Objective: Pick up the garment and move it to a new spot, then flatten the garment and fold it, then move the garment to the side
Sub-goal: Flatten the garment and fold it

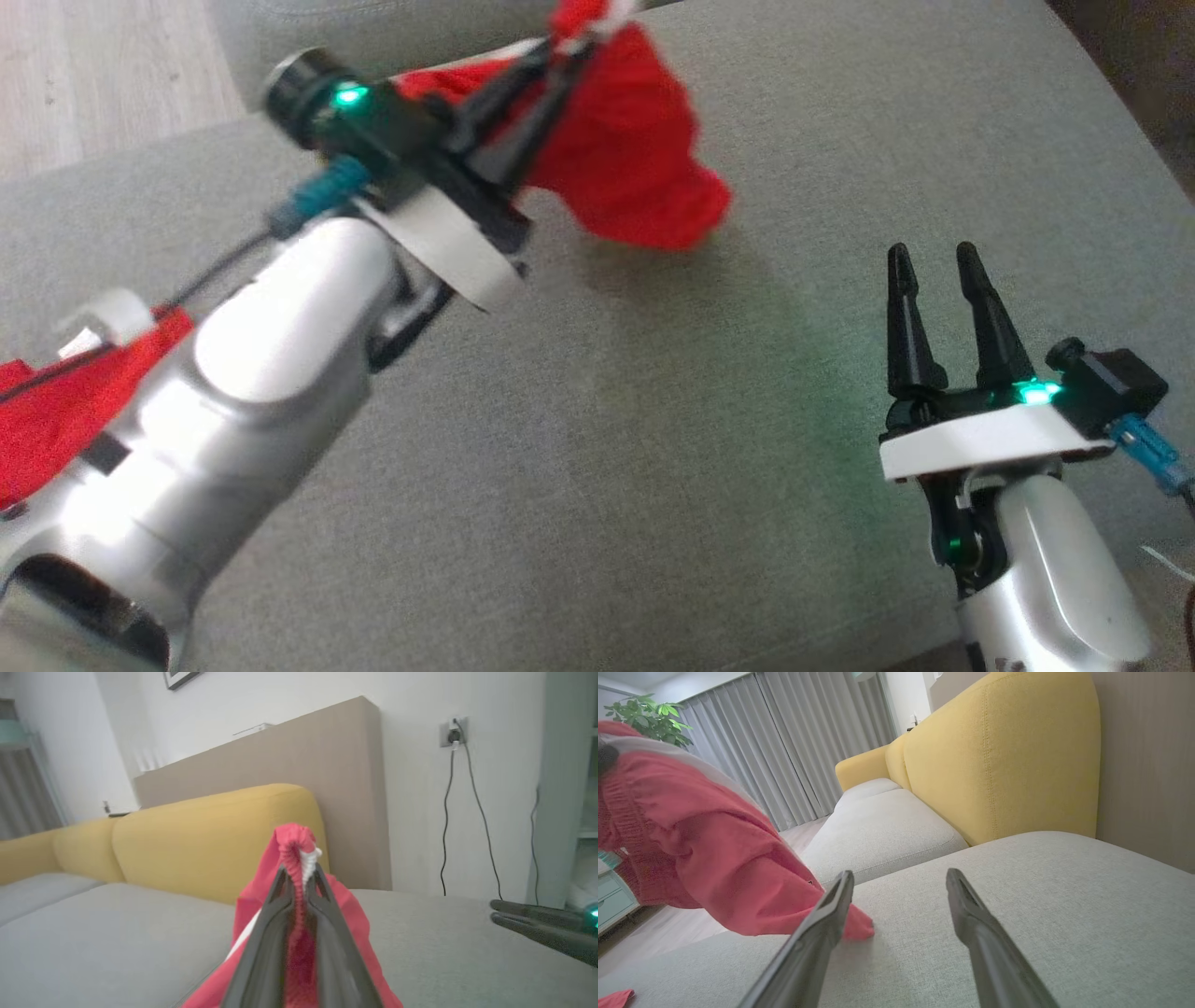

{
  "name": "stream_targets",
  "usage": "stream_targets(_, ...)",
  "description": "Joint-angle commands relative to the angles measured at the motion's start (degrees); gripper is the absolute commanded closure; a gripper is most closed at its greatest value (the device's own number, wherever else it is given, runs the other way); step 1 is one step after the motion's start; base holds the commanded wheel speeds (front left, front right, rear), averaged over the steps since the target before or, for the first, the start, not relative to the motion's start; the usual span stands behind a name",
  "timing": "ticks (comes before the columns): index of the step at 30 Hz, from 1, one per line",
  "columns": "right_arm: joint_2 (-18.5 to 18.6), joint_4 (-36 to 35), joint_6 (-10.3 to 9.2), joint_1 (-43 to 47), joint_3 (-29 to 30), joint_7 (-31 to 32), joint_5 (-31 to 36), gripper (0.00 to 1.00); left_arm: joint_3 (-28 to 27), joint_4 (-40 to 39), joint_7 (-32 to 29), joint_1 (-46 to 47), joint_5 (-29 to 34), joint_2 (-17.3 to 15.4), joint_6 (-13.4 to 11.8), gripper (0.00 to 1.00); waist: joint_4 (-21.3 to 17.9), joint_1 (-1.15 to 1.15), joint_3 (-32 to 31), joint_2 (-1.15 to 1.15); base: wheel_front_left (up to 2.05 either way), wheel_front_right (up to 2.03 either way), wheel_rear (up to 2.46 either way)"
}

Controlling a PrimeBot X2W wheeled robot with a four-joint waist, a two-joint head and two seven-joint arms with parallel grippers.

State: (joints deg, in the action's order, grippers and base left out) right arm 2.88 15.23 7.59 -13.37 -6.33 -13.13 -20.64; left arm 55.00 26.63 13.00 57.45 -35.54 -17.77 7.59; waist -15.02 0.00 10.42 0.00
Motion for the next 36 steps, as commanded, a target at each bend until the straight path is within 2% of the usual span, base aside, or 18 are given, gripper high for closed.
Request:
stream_targets(1, -0.01, -1.55, -0.1, -0.75, -1.0, -0.53, -0.14, 0.0, -0.81, -1.75, 0.71, 3.03, 1.06, -1.29, -0.11, 1.0, -0.05, 0.0, 0.09, 0.0, 0.0, 0.0, 0.0)
stream_targets(5, -0.01, -1.53, -0.1, -0.92, -0.61, -0.83, -0.28, 0.0, 7.21, -4.6, 1.67, 2.64, 5.24, -3.24, -0.11, 1.0, 0.09, 0.0, 0.57, 0.0, 0.0, 0.0, 0.0)
stream_targets(9, -0.01, -1.51, -0.1, -0.64, 0.19, -1.06, -0.18, 0.0, 16.23, -7.49, 1.86, -0.67, 7.08, -7.01, -0.11, 1.0, 1.17, 0.0, 0.62, 0.0, 0.0, 0.0, 0.0)
stream_targets(12, -0.01, -1.11, -0.1, -0.16, 0.65, -1.16, 0.03, 0.0, 18.17, -9.36, 1.13, -4.83, 8.4, -10.03, -0.11, 1.0, 2.56, 0.0, 0.13, 0.0, 0.0, 0.0, 0.0)
stream_targets(15, -0.01, -0.77, -0.1, 0.05, 0.66, -1.17, 0.29, 0.0, 18.31, -10.76, -2.7, -10.9, 9.31, -11.71, -0.1, 1.0, 4.17, 0.0, -0.66, 0.0, 0.0, 0.0, 0.0)
stream_targets(17, -0.01, -0.71, -0.1, 0.14, 0.62, -1.06, 0.51, 0.0, 18.32, -9.24, -3.73, -11.86, 7.86, -12.71, -0.1, 0.55, 5.27, 0.0, -1.27, 0.0, 0.0, 0.0, 0.0)
stream_targets(18, -0.01, -0.72, -0.1, 0.2, 0.68, -0.97, 0.63, 0.0, 17.78, -7.81, -3.38, -12.09, 6.64, -12.83, -0.14, 0.11, 5.84, 0.0, -1.58, 0.0, 0.0, 0.0, 0.0)
stream_targets(19, -0.01, -0.74, -0.1, 0.23, 0.69, -0.84, 0.77, 0.0, 16.99, -6.23, -3.25, -12.54, 5.24, -12.73, -0.34, 0.0, 6.32, 0.0, -1.92, 0.0, 0.0, 0.0, 0.0)
stream_targets(22, -0.01, -0.95, -0.1, 0.54, 0.84, -0.33, 1.36, 0.0, 14.7, -3.07, -2.08, -13.87, 2.53, -11.82, -2.47, 0.0, 7.72, 0.0, -2.99, 0.0, 0.0, 0.0, 0.0)
stream_targets(25, -0.01, -1.75, -0.1, 1.04, 0.73, 0.18, 1.96, 0.0, 10.51, -1.55, -0.11, -15.94, -0.88, -11.17, -6.68, 0.0, 8.98, 0.0, -3.94, 0.0, 0.0, 0.0, 0.0)
stream_targets(26, -0.01, -1.75, -0.1, 1.04, 0.73, 0.18, 1.96, 0.0, 10.51, -1.55, -0.11, -15.94, -0.88, -11.17, -6.68, 0.0, 8.98, 0.0, -3.94, 0.0, 0.0, 0.0, 0.0)
stream_targets(29, -0.01, -2.98, -0.1, 1.83, 1.58, 0.55, 2.54, 0.0, 3.67, -2.67, 1.53, -19.43, -5.37, -10.74, -12.31, 0.0, 10.33, 0.0, -4.81, 0.0, 0.0, 0.0, 0.0)
stream_targets(32, -0.01, -4.49, -0.1, 3.08, 2.87, 0.91, 2.91, 0.0, -5.49, -7.79, 1.93, -24.65, -8.5, -9.79, -16.99, 0.0, 11.95, 0.0, -5.45, 0.0, 0.0, 0.0, 0.0)
stream_targets(36, -0.01, -6.18, -0.1, 5.38, 4.12, 1.58, 4.07, 0.0, -17.12, -17.04, 1.97, -34.99, -6.07, -6.72, -20.21, 0.0, 14.01, 0.0, -5.97, 0.0, 0.0, 0.0, 0.0)
